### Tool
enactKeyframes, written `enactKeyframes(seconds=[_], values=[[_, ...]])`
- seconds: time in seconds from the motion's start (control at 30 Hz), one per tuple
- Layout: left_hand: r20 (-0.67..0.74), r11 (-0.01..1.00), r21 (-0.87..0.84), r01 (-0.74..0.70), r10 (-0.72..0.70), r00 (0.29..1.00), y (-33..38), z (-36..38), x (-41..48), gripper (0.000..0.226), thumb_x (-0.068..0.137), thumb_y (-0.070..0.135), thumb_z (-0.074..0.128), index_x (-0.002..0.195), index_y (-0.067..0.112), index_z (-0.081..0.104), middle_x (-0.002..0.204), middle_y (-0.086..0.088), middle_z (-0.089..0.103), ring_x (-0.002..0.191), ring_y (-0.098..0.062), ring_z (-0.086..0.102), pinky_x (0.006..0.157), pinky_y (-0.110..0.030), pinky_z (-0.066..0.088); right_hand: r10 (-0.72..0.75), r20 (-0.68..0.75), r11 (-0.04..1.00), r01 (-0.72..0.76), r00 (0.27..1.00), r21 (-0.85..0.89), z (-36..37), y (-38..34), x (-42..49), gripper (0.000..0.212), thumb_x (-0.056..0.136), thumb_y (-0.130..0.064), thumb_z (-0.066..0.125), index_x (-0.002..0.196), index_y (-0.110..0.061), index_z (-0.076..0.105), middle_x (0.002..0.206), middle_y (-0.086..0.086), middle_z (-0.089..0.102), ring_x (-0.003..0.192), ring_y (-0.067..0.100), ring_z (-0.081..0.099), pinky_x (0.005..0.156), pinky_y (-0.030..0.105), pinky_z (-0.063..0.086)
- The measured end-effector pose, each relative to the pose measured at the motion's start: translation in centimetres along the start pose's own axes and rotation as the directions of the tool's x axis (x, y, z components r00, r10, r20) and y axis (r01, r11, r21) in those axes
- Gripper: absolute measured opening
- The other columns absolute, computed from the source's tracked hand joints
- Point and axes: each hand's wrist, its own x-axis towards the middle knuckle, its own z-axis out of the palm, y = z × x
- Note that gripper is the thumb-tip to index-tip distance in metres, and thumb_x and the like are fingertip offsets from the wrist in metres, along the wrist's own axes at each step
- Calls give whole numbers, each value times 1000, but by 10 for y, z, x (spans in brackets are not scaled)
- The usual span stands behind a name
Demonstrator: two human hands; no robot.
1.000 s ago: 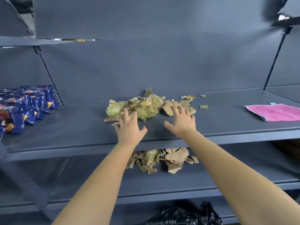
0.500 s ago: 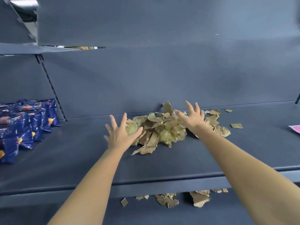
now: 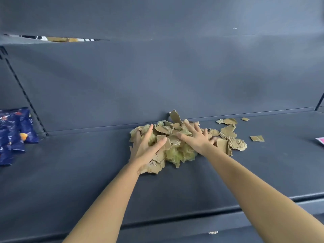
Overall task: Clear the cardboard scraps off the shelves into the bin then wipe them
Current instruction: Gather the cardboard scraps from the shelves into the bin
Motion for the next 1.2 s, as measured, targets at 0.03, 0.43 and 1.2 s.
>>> enactKeyframes(seconds=[0.03,0.43,1.2], values=[[5,1000,0,-13,13,1000,0,2,2,82,68,70,53,139,52,17,157,7,-5,146,-24,3,117,-50,13,-16,3,1000,16,1000,-2,2,-1,-1,70,81,-68,42,143,-50,12,159,-10,-5,146,31,-11,110,63,-11],[-46,993,92,-79,83,995,26,35,-4,78,67,65,31,141,39,26,157,3,-1,143,-25,12,111,-46,27,-118,-28,958,121,993,261,23,-19,-24,69,71,-55,17,136,-44,37,157,-10,14,146,21,1,114,55,-9],[-411,955,45,-293,285,866,71,48,-56,90,64,66,5,138,28,40,154,-10,10,130,-31,27,104,-41,29,-238,-264,637,355,935,684,-4,-46,-78,51,82,-38,44,125,-16,58,150,2,35,141,10,22,115,30,18]])
